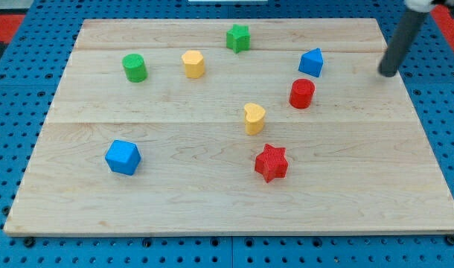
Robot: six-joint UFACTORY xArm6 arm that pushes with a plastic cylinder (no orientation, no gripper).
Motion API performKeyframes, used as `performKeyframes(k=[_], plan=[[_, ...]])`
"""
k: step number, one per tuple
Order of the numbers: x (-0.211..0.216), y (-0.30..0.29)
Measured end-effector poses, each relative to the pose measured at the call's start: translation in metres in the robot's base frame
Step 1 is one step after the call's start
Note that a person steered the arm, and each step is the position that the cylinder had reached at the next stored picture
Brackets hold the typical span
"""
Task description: Push yellow hexagon closer to green circle
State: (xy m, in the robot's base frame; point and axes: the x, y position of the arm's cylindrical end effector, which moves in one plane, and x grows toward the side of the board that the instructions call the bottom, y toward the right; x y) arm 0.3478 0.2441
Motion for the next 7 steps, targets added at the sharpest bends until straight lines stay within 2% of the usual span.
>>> performKeyframes(k=[2,3,4,5,6,7], plan=[[0.002,-0.113],[-0.010,-0.121],[-0.016,-0.172],[-0.020,-0.146],[-0.017,-0.081],[-0.012,-0.110]])
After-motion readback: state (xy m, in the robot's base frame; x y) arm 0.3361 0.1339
